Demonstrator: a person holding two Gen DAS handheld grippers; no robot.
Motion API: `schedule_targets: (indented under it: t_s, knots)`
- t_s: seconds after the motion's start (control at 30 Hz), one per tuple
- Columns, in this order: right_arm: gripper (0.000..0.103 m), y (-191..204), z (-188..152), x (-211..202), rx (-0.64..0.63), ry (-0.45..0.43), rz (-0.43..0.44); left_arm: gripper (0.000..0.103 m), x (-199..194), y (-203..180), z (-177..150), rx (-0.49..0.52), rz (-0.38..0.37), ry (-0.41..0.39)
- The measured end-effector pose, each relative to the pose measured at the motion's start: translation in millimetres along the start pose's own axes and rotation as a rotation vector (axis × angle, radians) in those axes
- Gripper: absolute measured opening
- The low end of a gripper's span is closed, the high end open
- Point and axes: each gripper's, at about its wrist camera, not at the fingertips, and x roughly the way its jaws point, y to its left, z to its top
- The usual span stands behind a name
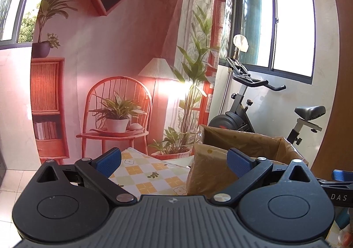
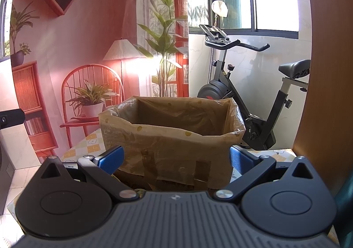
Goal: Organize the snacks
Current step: 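Move both tools from the paper bag toward the snack pile, then grasp the orange chip bag with the left tool while the right tool grasps the green chip bag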
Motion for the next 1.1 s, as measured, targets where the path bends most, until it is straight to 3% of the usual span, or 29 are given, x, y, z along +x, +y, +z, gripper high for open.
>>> schedule_targets:
  t_s: [0.13, 0.33, 0.5, 0.6, 0.67, 0.77, 0.93, 1.1]
  knots:
    - [0.103, -0.4, -4.3, 4.6, 0.008, 0.009, 0.016, 0.103, 6.6, 2.7, -4.7, -0.039, -0.002, 0.036]
    - [0.103, -3.5, -25.5, 17.7, 0.021, 0.035, 0.043, 0.101, 26.5, 14.1, -16.2, -0.057, 0.041, 0.153]
    - [0.103, -10.0, -53.9, 37.3, 0.062, 0.116, 0.086, 0.100, 48.0, 28.3, -34.6, -0.055, 0.019, 0.083]
    - [0.103, -8.7, -71.3, 46.1, 0.064, 0.162, 0.108, 0.099, 54.3, 32.8, -49.4, -0.057, -0.001, 0.114]
    - [0.103, 4.9, -85.5, 51.2, -0.013, 0.199, 0.094, 0.098, 64.4, 34.1, -60.5, -0.068, -0.017, 0.121]
    - [0.102, 24.4, -108.7, 57.3, -0.069, 0.252, 0.150, 0.094, 77.1, 31.8, -78.0, -0.057, -0.022, 0.147]
    - [0.101, 34.7, -136.0, 72.8, -0.019, 0.338, 0.186, 0.093, 83.7, 30.4, -92.6, -0.032, -0.032, 0.177]
    - [0.101, 35.0, -149.3, 87.4, 0.002, 0.389, 0.161, 0.093, 85.0, 31.2, -102.9, -0.023, -0.027, 0.237]
